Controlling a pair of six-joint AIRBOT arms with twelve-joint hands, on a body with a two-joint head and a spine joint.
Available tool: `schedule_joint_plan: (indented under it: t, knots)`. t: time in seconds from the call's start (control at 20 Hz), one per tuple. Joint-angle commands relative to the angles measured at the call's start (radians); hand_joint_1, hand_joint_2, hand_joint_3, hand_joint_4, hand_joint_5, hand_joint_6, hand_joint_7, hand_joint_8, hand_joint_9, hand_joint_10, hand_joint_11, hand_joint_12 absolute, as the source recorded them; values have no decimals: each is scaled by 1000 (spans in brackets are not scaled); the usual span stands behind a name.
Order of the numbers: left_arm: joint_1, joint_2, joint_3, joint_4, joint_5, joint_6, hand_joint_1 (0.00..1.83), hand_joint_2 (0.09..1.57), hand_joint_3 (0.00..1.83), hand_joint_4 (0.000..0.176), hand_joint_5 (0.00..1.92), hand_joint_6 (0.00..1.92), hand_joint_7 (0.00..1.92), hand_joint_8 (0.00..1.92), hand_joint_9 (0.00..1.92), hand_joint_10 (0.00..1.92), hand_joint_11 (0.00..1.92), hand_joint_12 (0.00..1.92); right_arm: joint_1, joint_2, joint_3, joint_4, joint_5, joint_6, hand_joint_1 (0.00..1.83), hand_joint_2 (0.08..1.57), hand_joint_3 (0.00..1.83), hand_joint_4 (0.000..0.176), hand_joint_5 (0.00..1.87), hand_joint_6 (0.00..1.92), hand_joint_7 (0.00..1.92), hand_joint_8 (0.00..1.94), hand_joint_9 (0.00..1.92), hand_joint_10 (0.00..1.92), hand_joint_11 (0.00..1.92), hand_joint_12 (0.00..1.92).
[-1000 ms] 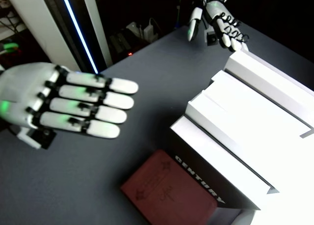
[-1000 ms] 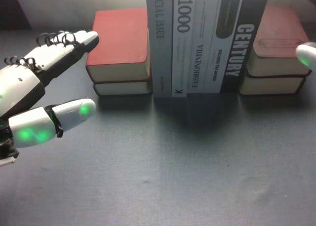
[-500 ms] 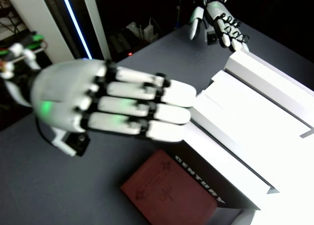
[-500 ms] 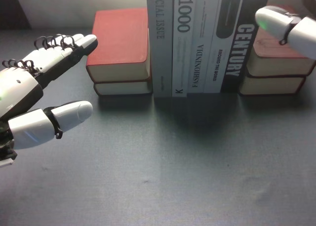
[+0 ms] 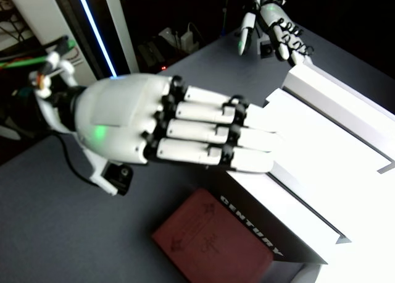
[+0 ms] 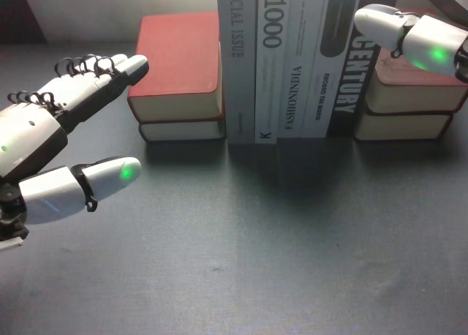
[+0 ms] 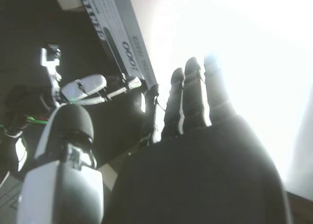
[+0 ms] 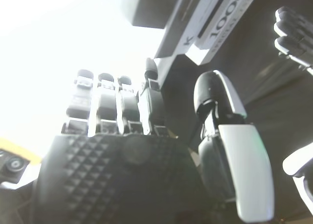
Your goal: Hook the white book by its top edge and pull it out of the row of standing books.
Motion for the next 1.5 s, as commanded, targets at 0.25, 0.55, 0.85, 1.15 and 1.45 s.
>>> schedule_joint_plan:
  t: [0.25, 0.55, 0.85, 1.15, 1.45]
  knots:
    - [2, 0, -1, -22, -141, -8, 244, 1294, 2, 145, 0, 0, 0, 0, 0, 0, 0, 0, 15, 5, -21, -18, 122, -1, 366, 1420, 0, 0, 425, 762, 110, 5, 0, 0, 0, 0]
    - [13, 10, -8, -37, -159, -8, 201, 1297, 1, 139, 0, 0, 0, 0, 0, 0, 0, 0, -60, 47, -89, -64, 182, 4, 238, 1425, 0, 0, 359, 1001, 128, 4, 0, 0, 0, 0]
    - [35, 28, -23, -66, -191, 1, 198, 1297, 0, 134, 0, 0, 0, 0, 0, 0, 0, 0, -210, 106, -171, -132, 301, 100, 66, 1454, 0, 0, 393, 780, 140, 8, 0, 0, 0, 0]
    - [59, 40, -36, -93, -214, 8, 242, 1305, 1, 133, 0, 0, 0, 0, 0, 0, 0, 0, -411, 153, -248, -200, 410, 248, 24, 1429, 2, 0, 397, 537, 142, 3, 0, 0, 0, 0]
    - [75, 40, -40, -119, -237, 9, 328, 1296, 0, 125, 0, 0, 0, 0, 0, 0, 0, 0, -611, 183, -299, -215, 511, 383, 181, 1462, 0, 0, 545, 638, 583, 96, 470, 278, 0, 1560]
